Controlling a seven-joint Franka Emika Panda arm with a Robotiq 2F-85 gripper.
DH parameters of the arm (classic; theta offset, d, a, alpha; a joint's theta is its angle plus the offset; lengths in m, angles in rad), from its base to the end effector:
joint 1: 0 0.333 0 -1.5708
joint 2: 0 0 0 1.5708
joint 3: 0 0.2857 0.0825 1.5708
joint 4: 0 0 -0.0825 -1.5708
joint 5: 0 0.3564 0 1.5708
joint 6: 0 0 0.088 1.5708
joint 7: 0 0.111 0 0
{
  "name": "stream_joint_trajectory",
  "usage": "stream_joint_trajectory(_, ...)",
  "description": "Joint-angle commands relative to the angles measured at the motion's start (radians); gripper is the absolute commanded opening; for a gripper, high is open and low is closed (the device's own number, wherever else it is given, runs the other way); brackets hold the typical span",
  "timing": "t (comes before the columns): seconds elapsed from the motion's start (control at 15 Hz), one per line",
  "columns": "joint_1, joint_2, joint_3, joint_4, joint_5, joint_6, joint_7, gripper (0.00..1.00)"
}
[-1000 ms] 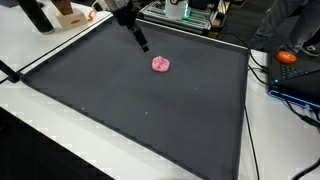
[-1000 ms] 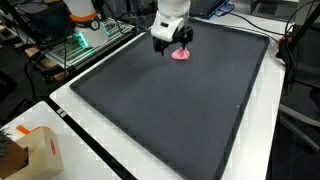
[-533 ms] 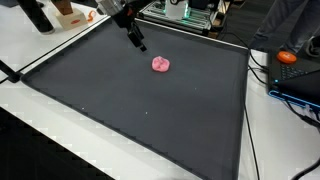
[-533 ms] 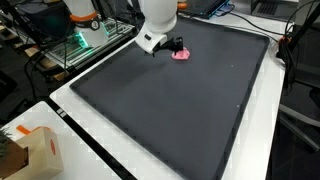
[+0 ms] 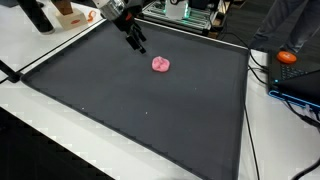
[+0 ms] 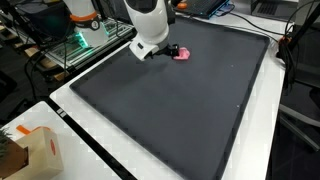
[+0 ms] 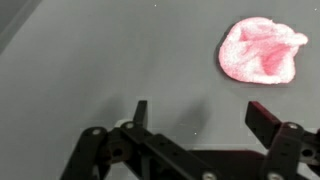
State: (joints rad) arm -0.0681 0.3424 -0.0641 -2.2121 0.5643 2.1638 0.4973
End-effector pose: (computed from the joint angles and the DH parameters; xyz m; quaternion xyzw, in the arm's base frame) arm 0.4830 -0.0424 0.1908 -0.8371 0.4804 0.2150 0.1493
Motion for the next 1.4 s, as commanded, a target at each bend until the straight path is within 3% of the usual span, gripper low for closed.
stream_joint_trajectory(0.0, -0.002, 0.006, -0.005, -0.021, 0.048, 0.025, 0.007, 1.0)
stream_joint_trajectory(0.6, 0.011, 0.037, -0.008, 0.007, 0.045, 0.036, 0.019, 1.0)
stream_joint_trajectory(1.33, 0.093, 0.134, 0.001, 0.202, -0.224, 0.021, 0.005, 1.0)
